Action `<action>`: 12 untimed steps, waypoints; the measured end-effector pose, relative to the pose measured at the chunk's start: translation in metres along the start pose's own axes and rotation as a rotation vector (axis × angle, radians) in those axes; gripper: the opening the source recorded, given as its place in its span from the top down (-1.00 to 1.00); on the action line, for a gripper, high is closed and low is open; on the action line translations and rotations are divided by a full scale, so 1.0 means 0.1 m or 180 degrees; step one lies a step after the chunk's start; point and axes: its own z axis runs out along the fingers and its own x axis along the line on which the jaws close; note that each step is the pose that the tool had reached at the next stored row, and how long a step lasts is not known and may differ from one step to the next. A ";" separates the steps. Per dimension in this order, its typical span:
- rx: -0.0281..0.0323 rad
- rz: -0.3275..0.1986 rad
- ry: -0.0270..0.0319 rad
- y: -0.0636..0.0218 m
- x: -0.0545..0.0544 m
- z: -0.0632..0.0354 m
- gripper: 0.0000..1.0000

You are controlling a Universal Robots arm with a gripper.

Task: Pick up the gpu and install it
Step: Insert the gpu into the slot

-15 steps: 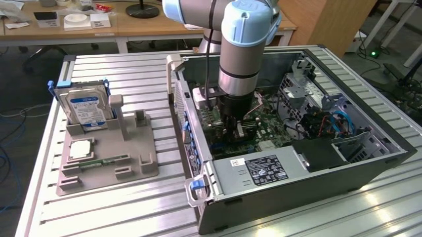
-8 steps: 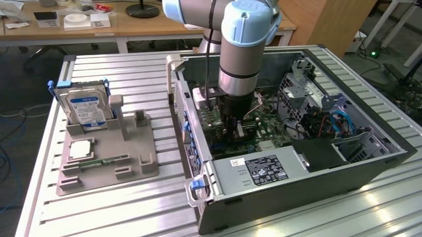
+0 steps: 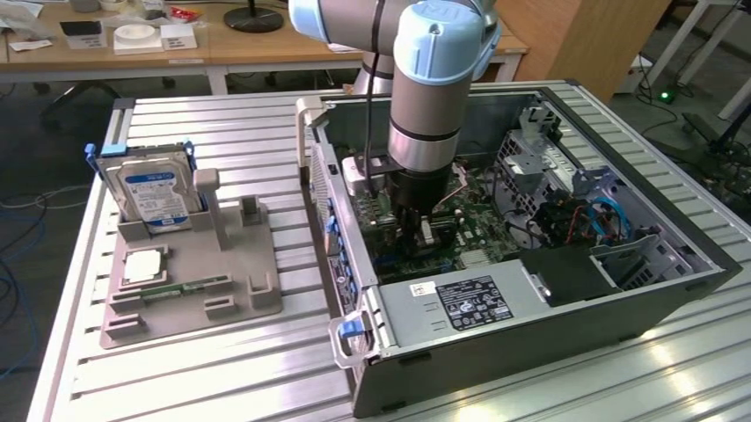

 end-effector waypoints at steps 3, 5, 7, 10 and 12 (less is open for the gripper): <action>-0.0001 0.0001 0.0000 0.002 0.00 -0.005 0.26; 0.0000 0.0000 0.0001 0.000 0.00 -0.015 0.26; 0.0001 0.0000 0.0000 -0.002 0.00 -0.028 0.26; 0.0003 0.0000 0.0000 -0.004 0.00 -0.060 0.26; 0.0005 0.0000 0.0000 -0.006 0.00 -0.097 0.26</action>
